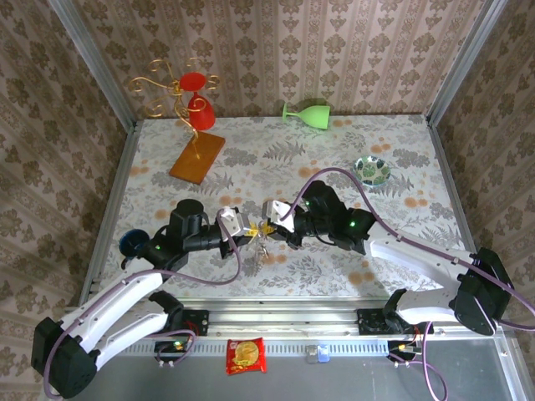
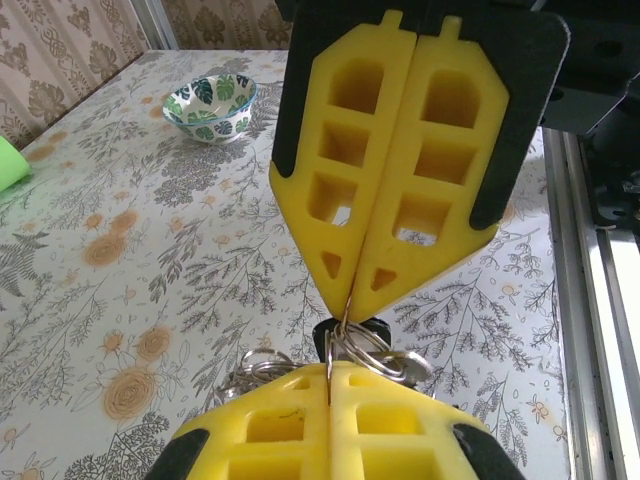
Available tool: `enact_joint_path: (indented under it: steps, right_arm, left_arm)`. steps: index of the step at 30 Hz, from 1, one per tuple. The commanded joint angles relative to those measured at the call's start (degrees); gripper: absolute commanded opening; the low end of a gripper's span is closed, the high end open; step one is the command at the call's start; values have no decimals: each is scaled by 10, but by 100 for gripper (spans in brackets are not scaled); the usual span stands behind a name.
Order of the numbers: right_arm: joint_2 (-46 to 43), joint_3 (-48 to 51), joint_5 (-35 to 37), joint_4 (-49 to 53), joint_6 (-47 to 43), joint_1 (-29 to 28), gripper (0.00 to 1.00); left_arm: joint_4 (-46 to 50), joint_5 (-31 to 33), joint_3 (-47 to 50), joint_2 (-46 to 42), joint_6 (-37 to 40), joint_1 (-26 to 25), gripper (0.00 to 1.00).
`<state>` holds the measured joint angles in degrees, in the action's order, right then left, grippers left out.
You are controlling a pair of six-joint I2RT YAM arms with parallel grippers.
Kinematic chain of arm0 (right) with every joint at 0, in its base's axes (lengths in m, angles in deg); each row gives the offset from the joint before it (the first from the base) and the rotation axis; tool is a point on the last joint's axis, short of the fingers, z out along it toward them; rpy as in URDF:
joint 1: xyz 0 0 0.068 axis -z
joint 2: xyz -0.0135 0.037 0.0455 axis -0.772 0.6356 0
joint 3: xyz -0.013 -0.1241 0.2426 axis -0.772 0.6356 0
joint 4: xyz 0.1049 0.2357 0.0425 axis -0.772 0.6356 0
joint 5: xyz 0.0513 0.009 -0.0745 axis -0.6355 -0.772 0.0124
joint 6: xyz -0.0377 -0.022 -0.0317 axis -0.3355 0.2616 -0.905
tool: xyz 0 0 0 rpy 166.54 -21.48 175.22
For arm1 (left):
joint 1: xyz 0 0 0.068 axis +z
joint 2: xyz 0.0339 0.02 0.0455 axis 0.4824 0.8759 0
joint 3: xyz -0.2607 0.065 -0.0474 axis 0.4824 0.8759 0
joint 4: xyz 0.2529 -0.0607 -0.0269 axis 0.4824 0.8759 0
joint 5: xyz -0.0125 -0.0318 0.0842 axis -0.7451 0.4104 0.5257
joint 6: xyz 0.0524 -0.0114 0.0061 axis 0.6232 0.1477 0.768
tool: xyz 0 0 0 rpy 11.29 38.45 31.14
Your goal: Put the keys on the keyring
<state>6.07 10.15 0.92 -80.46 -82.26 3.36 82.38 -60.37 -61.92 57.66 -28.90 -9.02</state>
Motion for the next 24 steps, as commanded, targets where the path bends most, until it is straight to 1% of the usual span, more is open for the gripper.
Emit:
enact_joint_path:
  steps: [1,4,7,11,13,15,17,18,20,22,24]
  right_arm:
    - [-1,-17,13,-25,-7,-4,0]
    - [-7,-14,32,-20,-2,-4,0]
    - [-15,-9,35,-7,0,-5,0]
    - [-26,-4,15,30,-17,-3,0]
    - [-32,-3,18,54,-32,-4,0]
    - [-37,5,42,69,-41,-3,0]
    - [-41,12,83,77,-35,-3,0]
    - [-41,12,108,85,-23,-2,0]
    - [-33,3,132,122,14,0,0]
    - [-19,-6,143,154,70,1,0]
    - [-4,-10,138,176,148,1,0]
  left_arm:
    - [-19,-4,-21,-1,14,-5,0]
    - [-19,-3,-20,-4,15,-5,0]
    - [-21,6,-17,-7,17,-4,0]
    - [-23,64,-16,-13,16,-5,0]
    - [-24,93,-15,-19,20,-4,0]
    - [-23,117,-13,-25,24,-5,0]
    - [-24,134,-10,-32,28,-5,0]
    - [-23,141,-8,-37,29,-5,0]
    - [-21,153,-6,-45,31,-4,0]
    - [-18,162,-3,-53,32,-5,0]
    - [-15,169,0,-61,33,-5,0]
